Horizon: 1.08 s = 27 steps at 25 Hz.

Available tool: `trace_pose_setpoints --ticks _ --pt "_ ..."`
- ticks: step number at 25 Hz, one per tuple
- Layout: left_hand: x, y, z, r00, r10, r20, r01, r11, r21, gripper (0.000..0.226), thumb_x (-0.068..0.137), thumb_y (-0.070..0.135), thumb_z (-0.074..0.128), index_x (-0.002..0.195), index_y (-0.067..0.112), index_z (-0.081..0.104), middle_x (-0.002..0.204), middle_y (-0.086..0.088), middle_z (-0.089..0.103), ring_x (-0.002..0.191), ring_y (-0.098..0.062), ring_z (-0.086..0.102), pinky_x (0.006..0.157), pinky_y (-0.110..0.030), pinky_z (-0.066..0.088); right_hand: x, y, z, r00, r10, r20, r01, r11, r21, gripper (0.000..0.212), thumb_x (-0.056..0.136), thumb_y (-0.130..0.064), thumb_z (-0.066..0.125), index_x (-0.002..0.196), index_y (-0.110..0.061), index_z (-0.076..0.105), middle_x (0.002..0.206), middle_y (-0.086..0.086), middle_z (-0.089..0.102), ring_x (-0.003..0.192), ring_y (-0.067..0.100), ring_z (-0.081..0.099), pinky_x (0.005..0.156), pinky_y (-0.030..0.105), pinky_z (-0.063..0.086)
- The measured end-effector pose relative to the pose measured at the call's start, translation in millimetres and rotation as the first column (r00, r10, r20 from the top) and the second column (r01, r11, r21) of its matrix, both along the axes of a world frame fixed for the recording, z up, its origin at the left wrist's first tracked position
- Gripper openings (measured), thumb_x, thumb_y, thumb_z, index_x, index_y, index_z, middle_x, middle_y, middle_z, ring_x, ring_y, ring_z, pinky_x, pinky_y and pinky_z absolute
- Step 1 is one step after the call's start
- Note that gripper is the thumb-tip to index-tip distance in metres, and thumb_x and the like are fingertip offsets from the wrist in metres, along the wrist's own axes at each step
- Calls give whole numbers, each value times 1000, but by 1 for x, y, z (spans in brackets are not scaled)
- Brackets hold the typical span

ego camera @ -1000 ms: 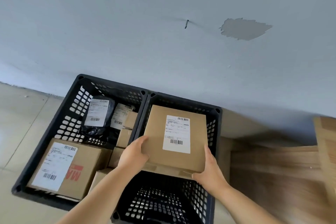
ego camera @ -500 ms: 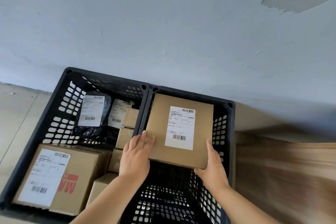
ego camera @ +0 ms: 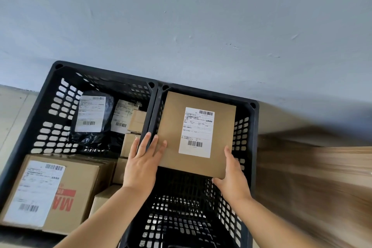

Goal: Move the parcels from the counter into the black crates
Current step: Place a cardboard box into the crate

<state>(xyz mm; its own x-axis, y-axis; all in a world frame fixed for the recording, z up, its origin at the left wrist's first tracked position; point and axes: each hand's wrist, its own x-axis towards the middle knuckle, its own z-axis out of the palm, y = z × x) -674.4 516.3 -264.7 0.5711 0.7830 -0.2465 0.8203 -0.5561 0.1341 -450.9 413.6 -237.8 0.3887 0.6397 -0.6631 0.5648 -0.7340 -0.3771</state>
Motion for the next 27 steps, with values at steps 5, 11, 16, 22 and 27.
trace_pose_setpoints --ticks 5,11,16,22,27 --pt "3 4 1 996 21 -84 -23 1000 -18 89 48 5 87 131 15 58 131 -13 59 135 -36 40 115 -46 4 2 6 0 999 46 16 -46 999 -11 101 87 -19 70 153 -27 -6 150 1 28 108 16 57 86 21 46" --pt "13 5 23 967 14 -256 -32 997 -65 76 93 18 48 154 27 3 161 -5 4 147 -29 -15 118 -44 -8 11 3 5 995 100 -17 -101 993 -58 96 90 -7 60 152 -31 -9 149 5 28 107 21 57 89 31 50" --pt "15 7 58 975 7 -224 -34 993 -116 71 92 16 48 152 27 12 161 -7 -2 146 -28 -16 120 -43 -3 19 -15 39 999 -4 -54 4 1000 -11 81 92 -5 54 153 -31 7 152 2 28 116 20 53 94 33 48" --pt "7 2 126 984 -74 -159 50 987 -150 55 91 17 50 143 22 34 158 -6 15 148 -26 -6 119 -40 6 18 -53 93 990 -75 -123 67 995 -73 49 92 -7 51 139 -20 45 139 6 50 116 17 56 81 22 50" --pt "17 -18 181 995 -102 -21 95 971 -219 42 93 14 46 135 21 47 140 2 46 137 -18 28 107 -31 31 6 -75 151 975 -169 -145 174 984 27 41 90 -10 52 130 -19 54 124 0 58 100 11 58 82 19 48"
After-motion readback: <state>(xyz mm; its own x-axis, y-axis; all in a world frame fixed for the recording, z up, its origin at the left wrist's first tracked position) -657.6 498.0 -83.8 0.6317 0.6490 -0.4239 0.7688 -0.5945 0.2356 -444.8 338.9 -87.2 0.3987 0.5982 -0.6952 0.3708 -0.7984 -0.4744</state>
